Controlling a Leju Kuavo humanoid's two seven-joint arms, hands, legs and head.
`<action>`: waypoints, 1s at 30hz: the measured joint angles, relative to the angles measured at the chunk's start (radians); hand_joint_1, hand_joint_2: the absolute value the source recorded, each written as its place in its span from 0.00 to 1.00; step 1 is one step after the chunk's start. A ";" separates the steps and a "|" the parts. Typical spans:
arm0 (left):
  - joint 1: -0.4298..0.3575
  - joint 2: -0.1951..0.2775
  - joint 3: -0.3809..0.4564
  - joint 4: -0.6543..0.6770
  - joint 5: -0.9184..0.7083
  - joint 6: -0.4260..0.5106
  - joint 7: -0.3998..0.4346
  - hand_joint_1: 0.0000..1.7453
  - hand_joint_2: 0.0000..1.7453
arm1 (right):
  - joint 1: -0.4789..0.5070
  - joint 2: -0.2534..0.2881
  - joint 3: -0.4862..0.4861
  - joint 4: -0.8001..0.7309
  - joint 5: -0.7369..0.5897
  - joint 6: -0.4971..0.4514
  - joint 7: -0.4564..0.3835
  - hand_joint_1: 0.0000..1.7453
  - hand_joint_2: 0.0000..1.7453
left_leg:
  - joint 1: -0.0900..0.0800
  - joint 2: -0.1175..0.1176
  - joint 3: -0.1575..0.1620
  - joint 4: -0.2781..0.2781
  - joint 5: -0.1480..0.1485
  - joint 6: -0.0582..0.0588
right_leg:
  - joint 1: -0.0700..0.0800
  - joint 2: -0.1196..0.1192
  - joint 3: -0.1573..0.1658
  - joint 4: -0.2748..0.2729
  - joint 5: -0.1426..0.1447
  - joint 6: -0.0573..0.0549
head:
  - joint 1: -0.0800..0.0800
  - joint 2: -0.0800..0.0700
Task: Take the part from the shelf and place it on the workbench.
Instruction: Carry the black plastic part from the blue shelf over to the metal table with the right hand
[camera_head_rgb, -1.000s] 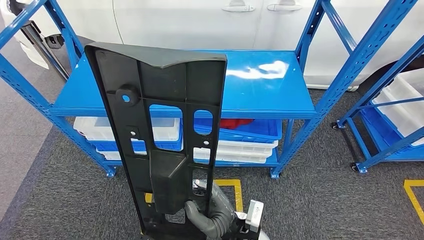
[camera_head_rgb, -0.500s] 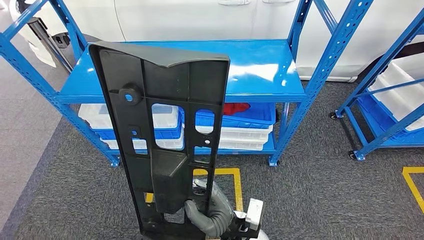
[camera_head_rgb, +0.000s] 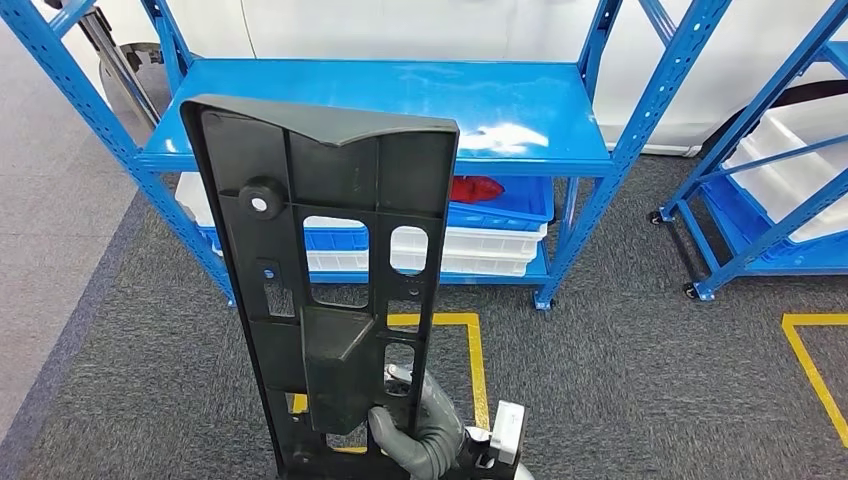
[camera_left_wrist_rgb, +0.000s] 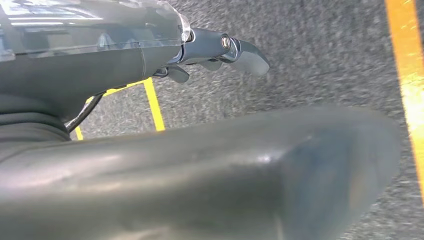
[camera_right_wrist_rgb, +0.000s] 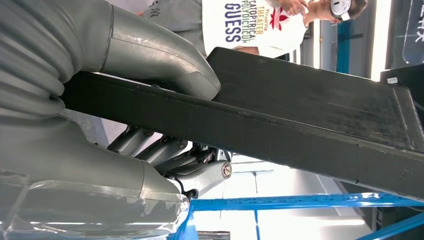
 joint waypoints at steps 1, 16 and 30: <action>0.000 0.000 0.000 0.000 0.000 0.000 0.001 0.00 0.00 | 0.001 -0.001 0.000 -0.001 0.000 0.000 0.000 1.00 1.00 | -0.002 0.000 -0.013 0.004 0.009 -0.003 | 0.003 0.000 0.057 -0.071 0.011 -0.008 | 0.000 0.000; 0.013 0.001 0.004 0.000 0.003 0.009 -0.014 0.00 0.00 | 0.003 0.008 0.001 -0.006 0.003 0.003 0.008 1.00 1.00 | 0.019 -0.006 0.011 0.201 -0.076 -0.067 | 0.005 -0.011 0.022 -0.251 0.107 -0.042 | 0.000 0.000; 0.020 0.000 0.005 0.000 0.003 0.027 -0.020 0.00 0.00 | 0.004 0.006 0.000 0.009 -0.031 0.036 0.028 1.00 1.00 | 0.006 0.051 0.101 -0.013 -0.076 -0.006 | 0.000 -0.004 -0.070 0.000 0.007 0.010 | 0.000 0.000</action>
